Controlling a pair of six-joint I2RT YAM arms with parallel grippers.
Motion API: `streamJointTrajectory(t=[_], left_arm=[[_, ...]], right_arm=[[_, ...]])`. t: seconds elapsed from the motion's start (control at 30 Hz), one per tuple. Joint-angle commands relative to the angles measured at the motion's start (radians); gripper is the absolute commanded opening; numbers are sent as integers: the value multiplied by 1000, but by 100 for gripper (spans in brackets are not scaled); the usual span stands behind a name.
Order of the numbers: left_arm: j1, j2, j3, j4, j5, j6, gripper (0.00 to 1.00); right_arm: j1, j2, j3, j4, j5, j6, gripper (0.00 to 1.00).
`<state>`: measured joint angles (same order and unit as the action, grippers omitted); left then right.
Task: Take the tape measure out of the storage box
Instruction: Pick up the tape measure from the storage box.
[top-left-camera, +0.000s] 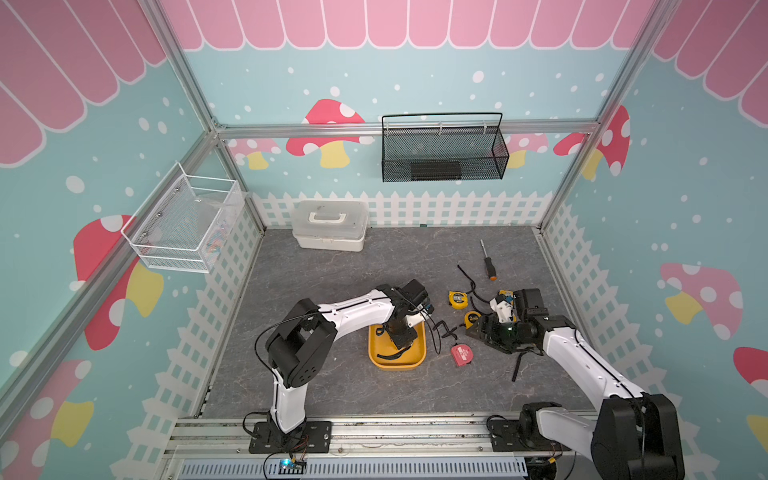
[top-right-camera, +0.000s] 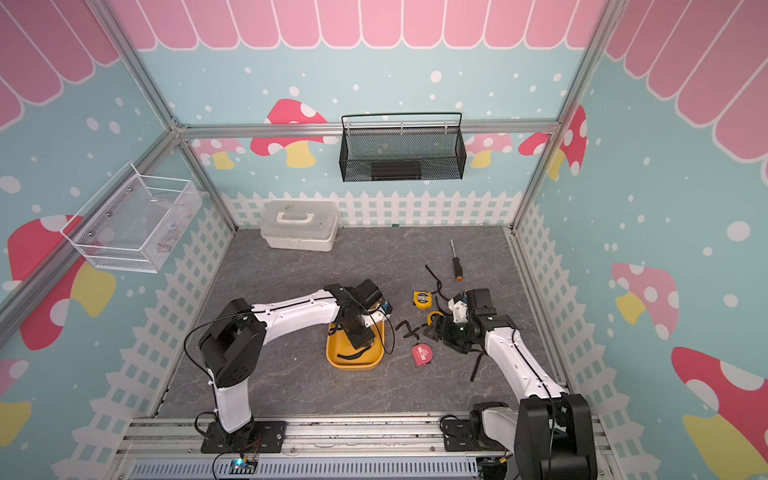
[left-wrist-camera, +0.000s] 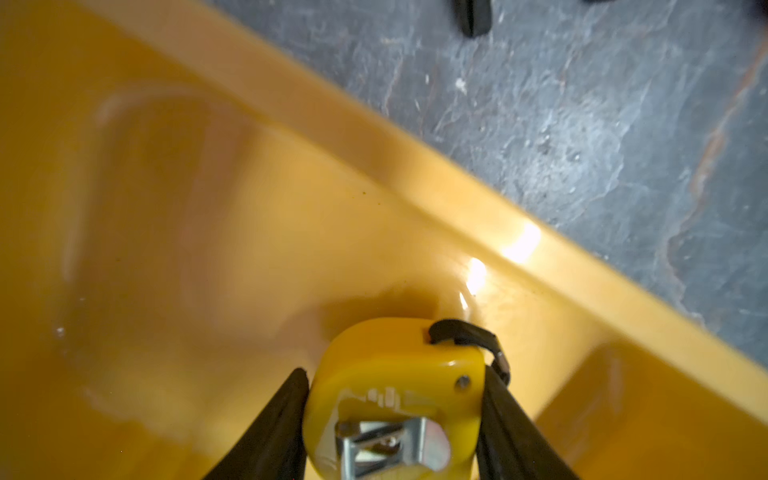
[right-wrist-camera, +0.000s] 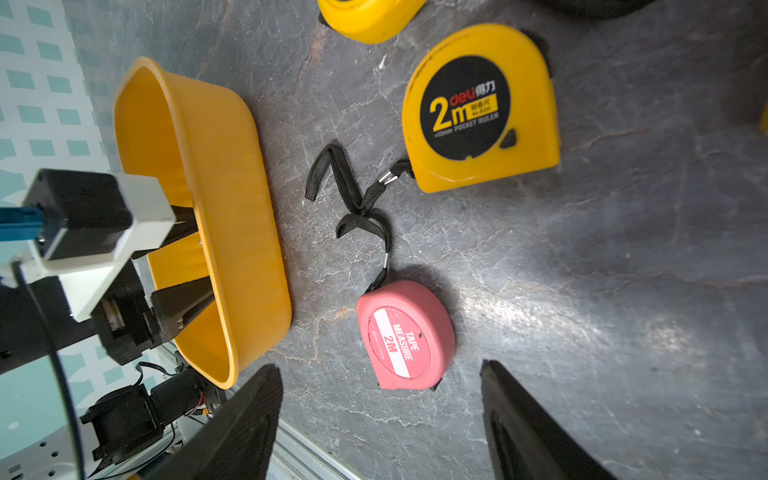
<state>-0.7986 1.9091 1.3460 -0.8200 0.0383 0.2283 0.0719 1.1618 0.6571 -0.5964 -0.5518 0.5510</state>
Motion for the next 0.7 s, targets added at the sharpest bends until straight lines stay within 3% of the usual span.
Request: streamJointTrajectory(t=[0.0, 0.37, 0.67], left_arm=[[11, -67, -11, 51, -8, -23, 55], [39, -156, 20, 94, 51, -35, 55], [39, -204, 12, 147, 110, -71, 56]], right_arm=[[-3, -19, 37, -7, -35, -22, 75], [16, 13, 53, 243, -177, 74, 72], [96, 128, 79, 443, -215, 158, 69]])
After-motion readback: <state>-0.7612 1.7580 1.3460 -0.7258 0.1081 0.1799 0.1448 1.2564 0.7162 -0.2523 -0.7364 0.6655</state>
